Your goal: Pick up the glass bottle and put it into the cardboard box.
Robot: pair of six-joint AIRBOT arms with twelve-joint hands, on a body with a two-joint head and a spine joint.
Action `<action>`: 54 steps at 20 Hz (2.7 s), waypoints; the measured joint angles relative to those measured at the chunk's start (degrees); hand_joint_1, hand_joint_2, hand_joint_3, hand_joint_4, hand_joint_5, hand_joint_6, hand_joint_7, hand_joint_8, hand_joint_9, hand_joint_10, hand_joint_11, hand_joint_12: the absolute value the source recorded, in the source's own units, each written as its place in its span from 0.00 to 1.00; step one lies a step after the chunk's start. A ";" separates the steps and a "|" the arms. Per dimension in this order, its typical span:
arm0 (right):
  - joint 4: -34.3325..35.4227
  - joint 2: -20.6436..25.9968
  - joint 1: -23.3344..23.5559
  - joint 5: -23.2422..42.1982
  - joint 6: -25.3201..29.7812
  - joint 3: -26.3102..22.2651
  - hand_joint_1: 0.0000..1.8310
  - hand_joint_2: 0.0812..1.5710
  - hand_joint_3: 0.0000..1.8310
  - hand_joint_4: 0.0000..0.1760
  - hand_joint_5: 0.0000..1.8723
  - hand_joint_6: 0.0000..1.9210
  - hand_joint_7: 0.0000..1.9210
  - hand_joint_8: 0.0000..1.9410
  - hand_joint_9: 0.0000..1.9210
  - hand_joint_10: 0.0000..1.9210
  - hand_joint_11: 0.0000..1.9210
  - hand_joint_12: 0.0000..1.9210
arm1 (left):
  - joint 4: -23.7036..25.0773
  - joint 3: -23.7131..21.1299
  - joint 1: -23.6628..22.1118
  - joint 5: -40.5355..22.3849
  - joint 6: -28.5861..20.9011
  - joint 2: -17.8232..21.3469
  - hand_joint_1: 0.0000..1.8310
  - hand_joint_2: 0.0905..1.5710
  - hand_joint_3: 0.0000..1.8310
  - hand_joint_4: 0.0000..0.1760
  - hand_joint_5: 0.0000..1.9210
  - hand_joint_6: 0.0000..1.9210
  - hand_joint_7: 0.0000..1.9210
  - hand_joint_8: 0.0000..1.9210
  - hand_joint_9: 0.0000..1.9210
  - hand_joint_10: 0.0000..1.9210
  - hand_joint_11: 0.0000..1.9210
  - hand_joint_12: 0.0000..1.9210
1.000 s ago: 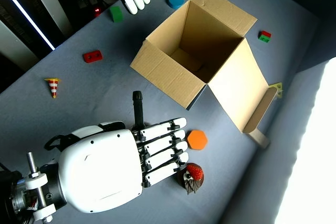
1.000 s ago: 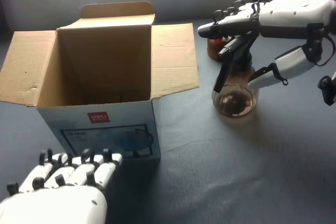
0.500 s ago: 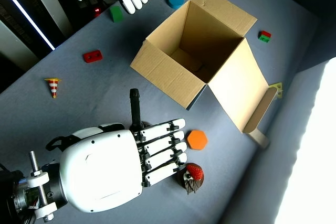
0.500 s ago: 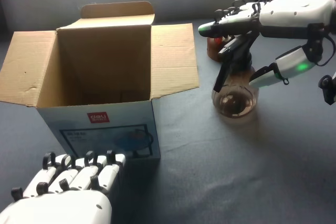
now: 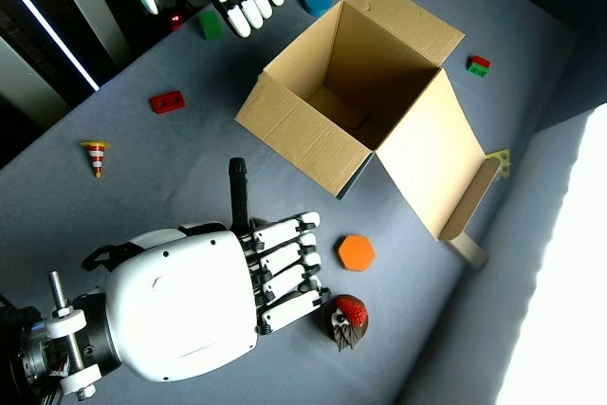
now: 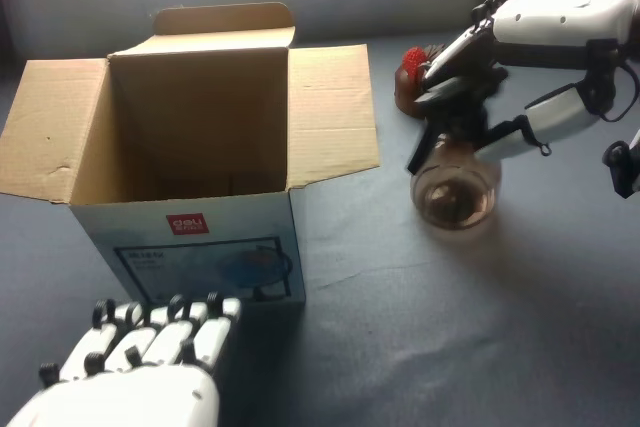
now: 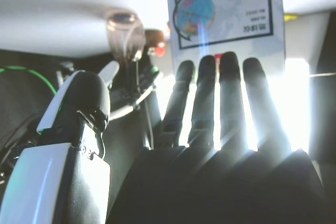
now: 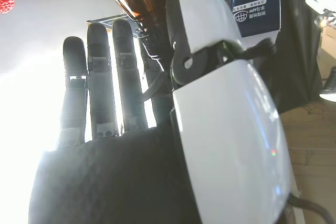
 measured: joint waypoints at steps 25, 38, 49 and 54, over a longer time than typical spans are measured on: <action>-12.15 9.57 18.56 4.07 7.04 -8.90 0.75 0.70 0.00 0.00 0.46 0.57 0.53 0.51 0.47 0.66 0.40 0.83 | 4.09 2.67 4.35 0.13 -3.52 -0.42 0.11 0.78 0.00 0.00 0.08 0.00 0.08 0.00 0.07 0.00 0.00 0.08; -12.00 9.57 25.79 2.75 10.82 -11.28 0.75 0.70 0.00 0.00 0.46 0.60 0.53 0.49 0.47 0.66 0.39 0.83 | 7.52 5.55 5.49 0.74 -6.71 -2.01 0.13 0.77 0.00 0.00 0.09 0.00 0.09 0.00 0.08 0.00 0.00 0.11; -0.31 2.58 21.49 2.12 1.86 -12.79 0.75 0.70 0.00 0.00 0.46 0.60 0.53 0.49 0.48 0.64 0.41 0.81 | 7.80 7.30 6.12 2.80 -8.61 -1.46 0.12 0.77 0.00 0.00 0.08 0.00 0.09 0.00 0.08 0.00 0.00 0.13; 5.46 -1.42 18.21 1.05 -3.15 -12.57 0.75 0.70 0.00 0.00 0.46 0.59 0.52 0.50 0.48 0.64 0.41 0.81 | 9.01 7.65 6.14 2.95 -9.31 -1.33 0.12 0.77 0.00 0.00 0.08 0.00 0.07 0.00 0.06 0.00 0.00 0.04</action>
